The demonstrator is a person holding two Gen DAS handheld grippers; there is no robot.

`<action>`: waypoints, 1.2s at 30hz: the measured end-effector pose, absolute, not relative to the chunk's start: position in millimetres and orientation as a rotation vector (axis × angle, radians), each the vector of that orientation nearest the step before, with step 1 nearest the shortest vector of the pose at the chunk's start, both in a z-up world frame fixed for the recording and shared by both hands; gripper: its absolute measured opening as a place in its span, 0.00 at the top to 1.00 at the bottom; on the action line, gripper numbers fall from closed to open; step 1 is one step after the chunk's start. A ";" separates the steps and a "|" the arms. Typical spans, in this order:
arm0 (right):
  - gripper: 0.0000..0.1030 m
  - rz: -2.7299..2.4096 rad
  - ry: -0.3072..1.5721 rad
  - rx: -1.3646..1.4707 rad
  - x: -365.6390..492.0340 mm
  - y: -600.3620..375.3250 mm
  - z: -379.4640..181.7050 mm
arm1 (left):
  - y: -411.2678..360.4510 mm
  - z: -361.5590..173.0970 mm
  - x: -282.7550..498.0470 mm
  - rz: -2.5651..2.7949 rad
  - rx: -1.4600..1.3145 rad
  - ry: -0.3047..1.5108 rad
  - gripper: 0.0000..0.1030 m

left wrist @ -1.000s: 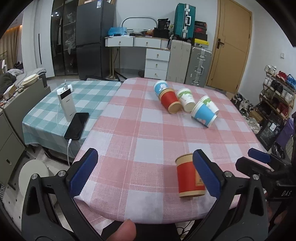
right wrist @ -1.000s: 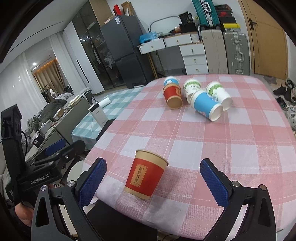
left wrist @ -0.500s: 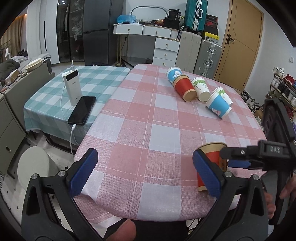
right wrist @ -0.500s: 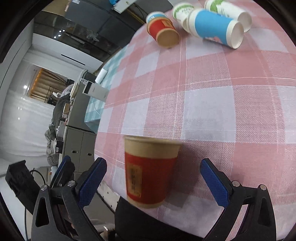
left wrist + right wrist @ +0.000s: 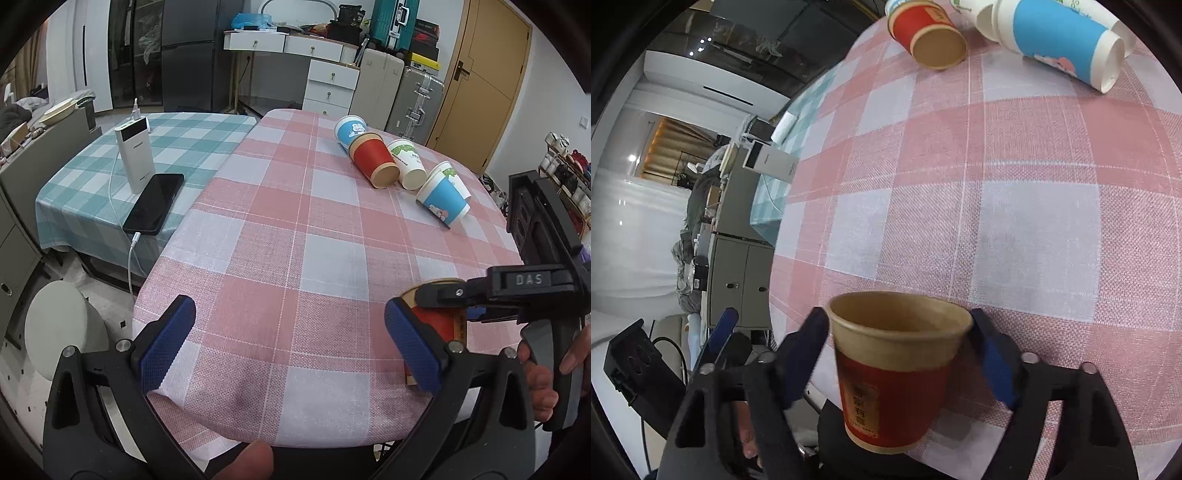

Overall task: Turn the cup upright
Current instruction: 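Grasp the red cup with the right gripper and lift it, then rotate the red cup opening-up and set it on the table with the right gripper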

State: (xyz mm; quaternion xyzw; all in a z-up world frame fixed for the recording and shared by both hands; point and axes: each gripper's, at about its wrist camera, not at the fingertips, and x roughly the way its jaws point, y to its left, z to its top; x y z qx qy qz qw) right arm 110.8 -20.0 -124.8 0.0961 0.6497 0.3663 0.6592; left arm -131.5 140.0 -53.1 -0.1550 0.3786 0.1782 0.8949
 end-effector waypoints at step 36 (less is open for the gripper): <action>0.37 0.573 0.599 -0.138 66.2 -58.6 -82.2 | 112.7 -41.5 -128.8 0.330 -0.303 0.775 0.01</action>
